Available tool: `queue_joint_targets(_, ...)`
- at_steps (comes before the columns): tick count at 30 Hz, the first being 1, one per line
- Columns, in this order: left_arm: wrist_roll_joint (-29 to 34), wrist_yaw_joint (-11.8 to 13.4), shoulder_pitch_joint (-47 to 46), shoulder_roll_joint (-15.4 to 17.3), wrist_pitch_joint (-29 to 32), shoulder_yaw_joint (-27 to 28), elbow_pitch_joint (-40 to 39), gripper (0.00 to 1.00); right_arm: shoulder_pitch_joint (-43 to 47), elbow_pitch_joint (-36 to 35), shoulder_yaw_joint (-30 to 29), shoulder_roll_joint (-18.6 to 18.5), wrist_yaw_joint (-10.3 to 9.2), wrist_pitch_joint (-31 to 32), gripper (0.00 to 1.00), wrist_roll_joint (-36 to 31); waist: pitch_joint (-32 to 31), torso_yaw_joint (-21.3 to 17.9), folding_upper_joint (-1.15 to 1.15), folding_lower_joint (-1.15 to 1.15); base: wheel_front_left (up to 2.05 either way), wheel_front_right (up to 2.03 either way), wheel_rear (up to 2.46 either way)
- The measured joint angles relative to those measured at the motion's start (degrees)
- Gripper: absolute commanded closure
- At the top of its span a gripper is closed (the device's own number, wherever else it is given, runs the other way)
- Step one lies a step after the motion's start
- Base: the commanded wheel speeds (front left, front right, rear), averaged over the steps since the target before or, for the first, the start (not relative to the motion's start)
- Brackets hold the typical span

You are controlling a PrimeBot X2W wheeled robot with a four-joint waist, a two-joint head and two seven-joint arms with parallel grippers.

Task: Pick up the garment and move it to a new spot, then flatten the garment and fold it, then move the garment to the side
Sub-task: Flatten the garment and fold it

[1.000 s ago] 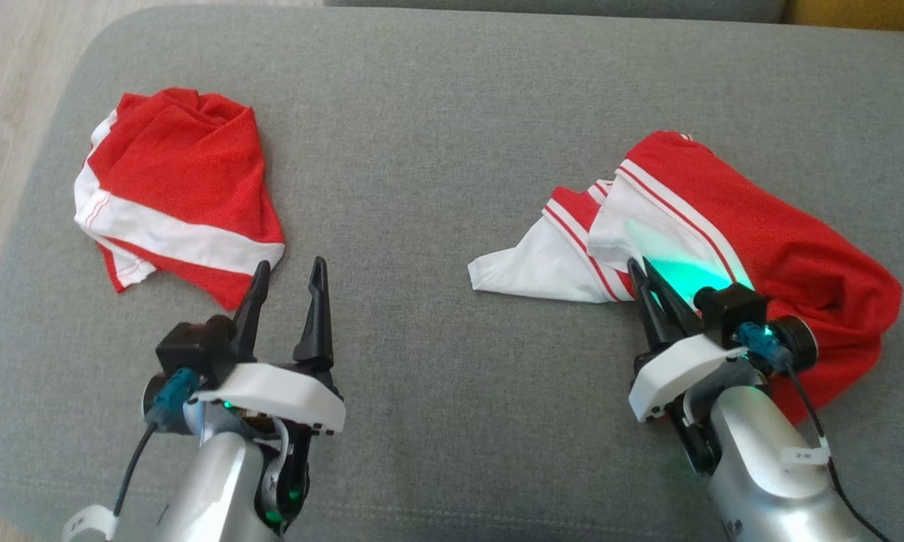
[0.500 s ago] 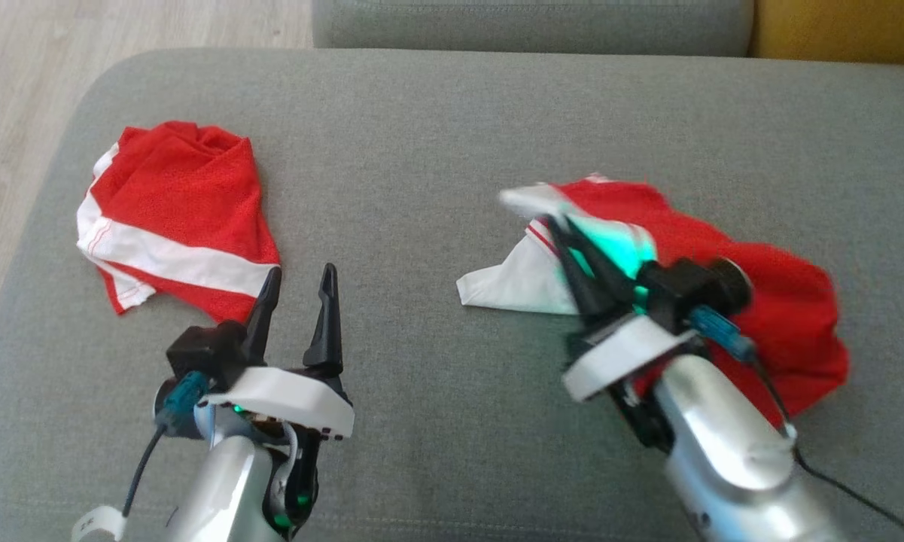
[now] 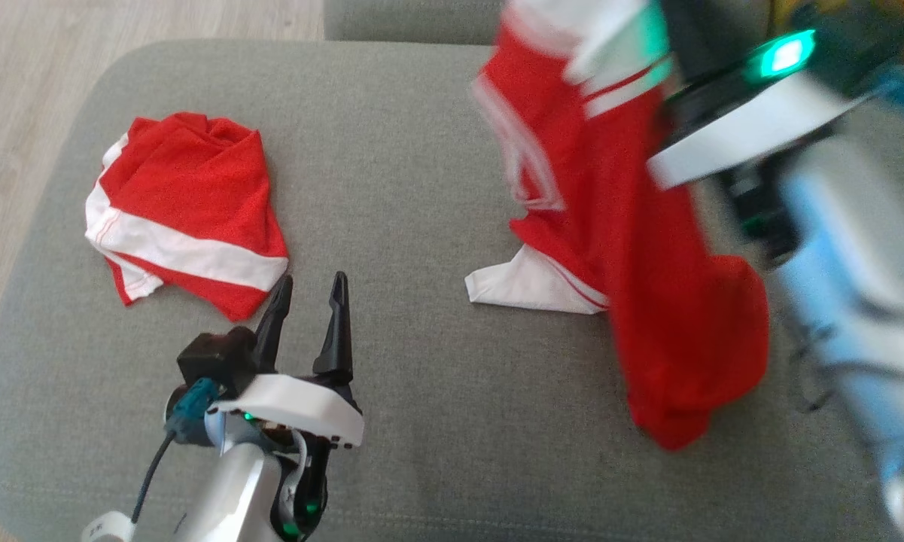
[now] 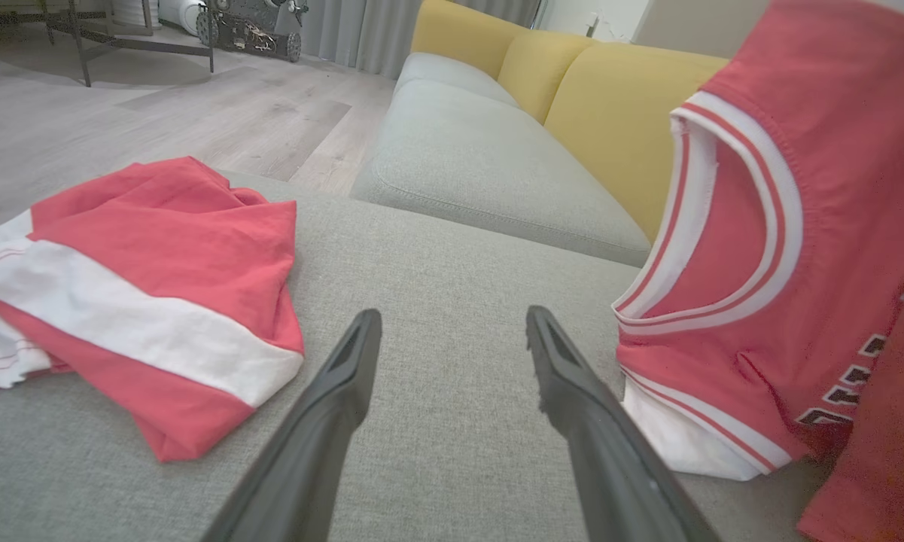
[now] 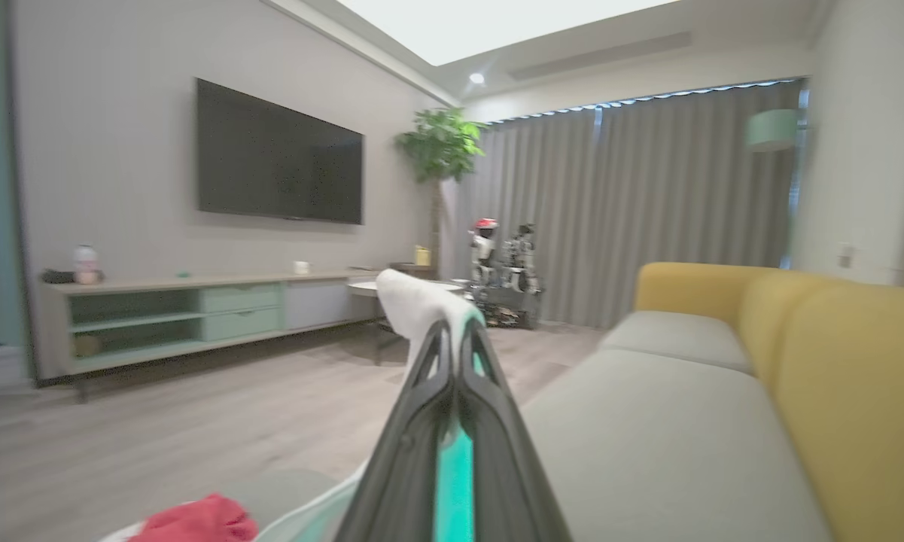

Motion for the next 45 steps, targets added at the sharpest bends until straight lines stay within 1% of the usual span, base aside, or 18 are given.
queue_joint_targets(4, -0.1, 0.1, -0.1, 0.0, 0.0, -0.4, -0.3, 0.0, -4.0, 6.7, -3.8, -7.8, 0.0, 1.9, 1.0, -0.6, 1.5, 0.4, 0.0, 0.0, 0.0, 0.0, 0.0)
queue_joint_targets(7, -0.1, 0.1, -0.4, 0.0, 0.0, -0.8, -0.3, 0.0, -7.3, 12.8, -4.7, -11.9, 0.0, 2.4, 1.0, -1.9, 2.9, 0.7, 0.0, 0.0, 0.0, 0.0, 0.0)
queue_joint_targets(10, -0.1, 0.1, -1.7, 0.0, 0.0, -1.3, -0.3, 0.0, -12.1, 19.0, -5.3, -14.1, 0.0, 2.3, 1.0, -4.3, 4.5, 0.9, 0.0, 0.0, 0.0, 0.0, 0.0)
queue_joint_targets(12, -0.1, 0.0, -2.7, 0.0, 0.0, -1.5, -0.3, 0.0, -16.0, 22.8, -5.6, -14.7, 0.0, 1.9, 1.0, -6.0, 5.6, 1.0, 0.0, 0.0, 0.0, 0.0, 0.0)
queue_joint_targets(13, 0.0, -0.2, -3.1, 0.0, 0.0, -1.6, -0.3, 0.0, -17.9, 24.8, -5.8, -14.7, 0.0, 1.5, 0.88, -6.4, 6.2, 1.1, 0.0, 0.0, 0.0, 0.0, 0.0)
queue_joint_targets(14, -0.1, -0.4, -3.5, 0.0, 0.0, -1.6, -0.3, 0.0, -19.7, 26.8, -5.7, -14.7, 0.0, 1.4, 0.26, -7.5, 6.8, 1.1, 0.0, 0.0, 0.0, 0.0, 0.0)
queue_joint_targets(15, -0.1, -0.4, -3.9, 0.0, 0.0, -1.7, -0.4, 0.0, -21.3, 28.8, -5.6, -14.7, 0.0, 1.3, 0.0, -8.9, 7.3, 1.2, 0.0, 0.0, 0.0, 0.0, 0.0)
queue_joint_targets(19, -0.1, -0.4, -5.0, 0.0, 0.0, -1.9, -0.6, 0.0, -25.1, 36.5, -3.6, -14.6, 0.0, 1.9, 0.0, -13.3, 9.2, 1.5, 0.0, 0.0, 0.0, 0.0, 0.0)
queue_joint_targets(22, -0.1, -0.3, -5.6, 0.0, 0.0, -1.7, -0.6, 0.0, -25.6, 41.6, -4.0, -12.9, 0.0, 0.9, 0.0, -14.2, 9.9, 1.0, 0.0, 0.01, 0.0, 0.0, 0.0)
queue_joint_targets(26, -0.1, -0.3, -5.7, -0.1, 0.0, -1.5, -0.2, 0.0, -25.5, 44.6, -4.9, -11.3, 0.0, -2.2, 0.0, -14.7, 8.9, 0.2, 0.0, 0.01, 0.0, 0.0, 0.0)
queue_joint_targets(30, -0.1, -0.3, -5.6, -0.1, 0.0, -1.1, -0.1, 0.0, -25.0, 45.2, -6.5, -10.3, 0.0, -4.8, 0.0, -14.3, 7.0, -0.7, 0.0, 0.0, 0.0, 0.0, 0.0)
queue_joint_targets(34, -0.1, 0.0, -5.3, -0.1, 0.0, 0.1, -0.1, 0.0, -21.0, 43.4, -7.9, -9.1, 0.0, -6.0, 0.0, -13.2, 4.8, -2.0, 0.0, 0.0, 0.0, 0.0, 0.0)
queue_joint_targets(37, 0.0, 0.0, -4.6, -0.1, 0.0, 0.4, -0.2, 0.0, -15.9, 40.4, -8.9, -7.8, 0.0, -6.0, 0.0, -12.2, 3.1, -3.3, 0.0, 0.0, 0.0, 0.0, 0.0)
queue_joint_targets(41, 0.0, 0.2, -2.6, -0.1, 0.0, 0.6, -0.3, 0.0, -8.0, 32.7, -10.9, -6.4, 0.0, -6.1, 0.0, -11.5, 0.7, -4.8, 0.0, 0.0, 0.0, 0.0, 0.0)
queue_joint_targets(45, 0.0, 0.7, -0.8, -0.1, 0.0, 1.4, -0.3, 0.0, 2.8, 25.1, -13.8, -3.5, 0.0, -6.2, 0.0, -11.5, -1.7, -6.4, 0.0, 0.0, 0.0, 0.0, 0.0)
